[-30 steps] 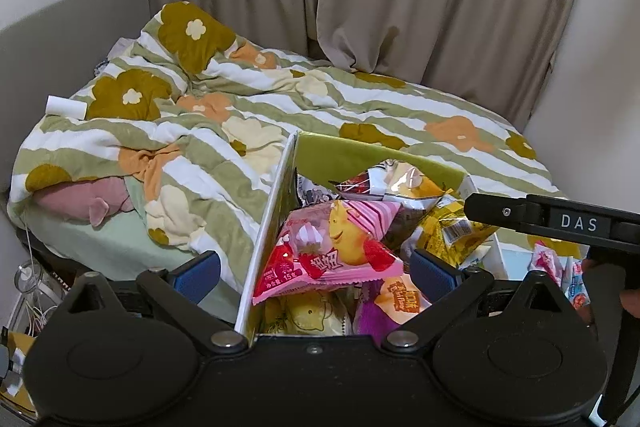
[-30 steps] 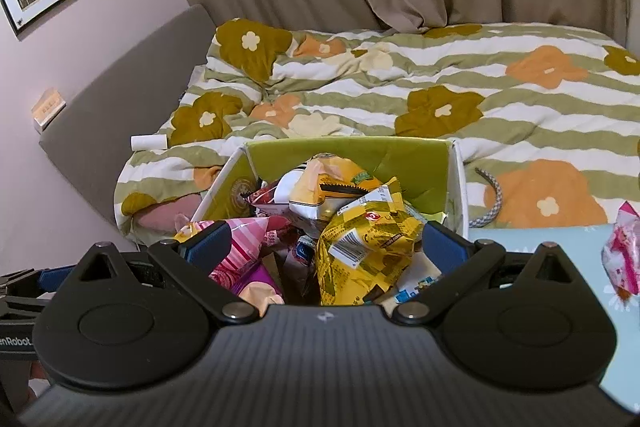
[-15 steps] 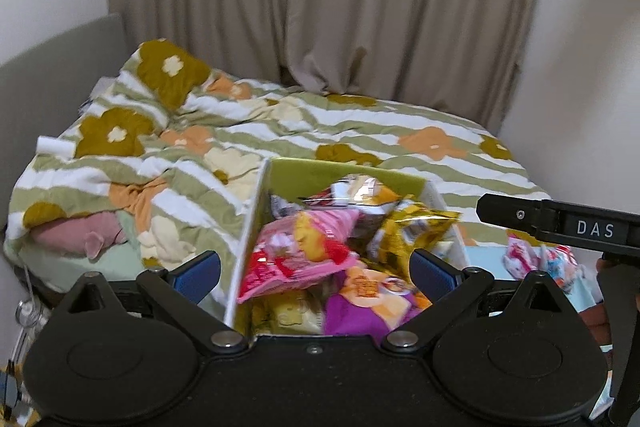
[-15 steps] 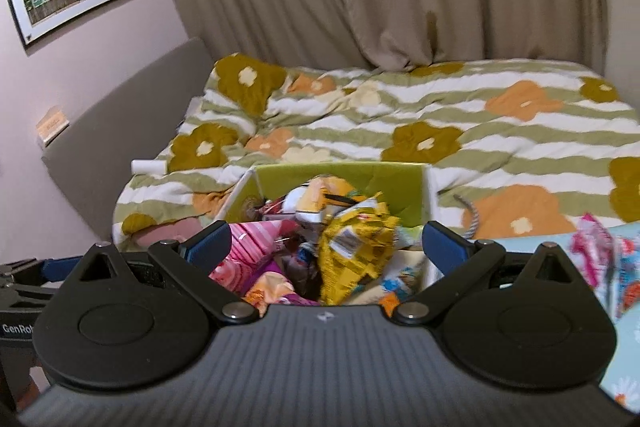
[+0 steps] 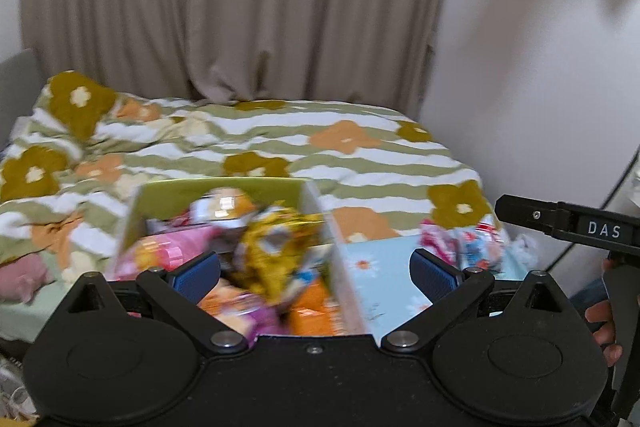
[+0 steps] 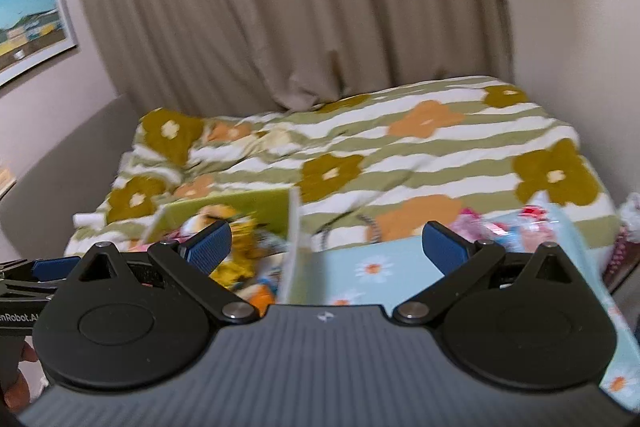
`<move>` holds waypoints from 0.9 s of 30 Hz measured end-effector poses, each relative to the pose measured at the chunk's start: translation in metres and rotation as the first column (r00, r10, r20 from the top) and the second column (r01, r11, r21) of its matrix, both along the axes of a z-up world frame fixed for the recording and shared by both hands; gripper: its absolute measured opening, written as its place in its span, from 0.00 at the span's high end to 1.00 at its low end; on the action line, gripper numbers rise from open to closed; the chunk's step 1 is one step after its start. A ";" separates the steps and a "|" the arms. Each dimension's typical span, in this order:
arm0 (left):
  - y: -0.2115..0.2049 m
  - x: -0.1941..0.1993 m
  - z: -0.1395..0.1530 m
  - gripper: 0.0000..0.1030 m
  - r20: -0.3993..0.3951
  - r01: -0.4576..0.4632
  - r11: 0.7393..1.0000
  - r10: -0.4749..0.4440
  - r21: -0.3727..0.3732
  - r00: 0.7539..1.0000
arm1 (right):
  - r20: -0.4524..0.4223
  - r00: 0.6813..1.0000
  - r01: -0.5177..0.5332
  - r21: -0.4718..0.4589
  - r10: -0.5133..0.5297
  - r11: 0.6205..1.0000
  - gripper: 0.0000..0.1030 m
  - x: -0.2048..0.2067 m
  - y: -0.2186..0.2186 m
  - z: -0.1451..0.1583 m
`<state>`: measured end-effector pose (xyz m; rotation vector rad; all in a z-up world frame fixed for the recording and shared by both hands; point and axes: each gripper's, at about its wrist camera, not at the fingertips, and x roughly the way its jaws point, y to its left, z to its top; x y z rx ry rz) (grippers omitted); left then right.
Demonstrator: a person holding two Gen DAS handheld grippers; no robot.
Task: Organize snacks
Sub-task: 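Move both tools back over the remaining bags on the tray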
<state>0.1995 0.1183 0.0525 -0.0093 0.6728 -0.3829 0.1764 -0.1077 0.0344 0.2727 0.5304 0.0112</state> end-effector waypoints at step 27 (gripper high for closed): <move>-0.235 0.163 -0.140 0.01 -0.252 0.188 0.978 -0.161 0.090 0.954 | -0.264 0.960 -0.117 -0.060 0.097 0.991 0.00 0.098 -0.231 -0.118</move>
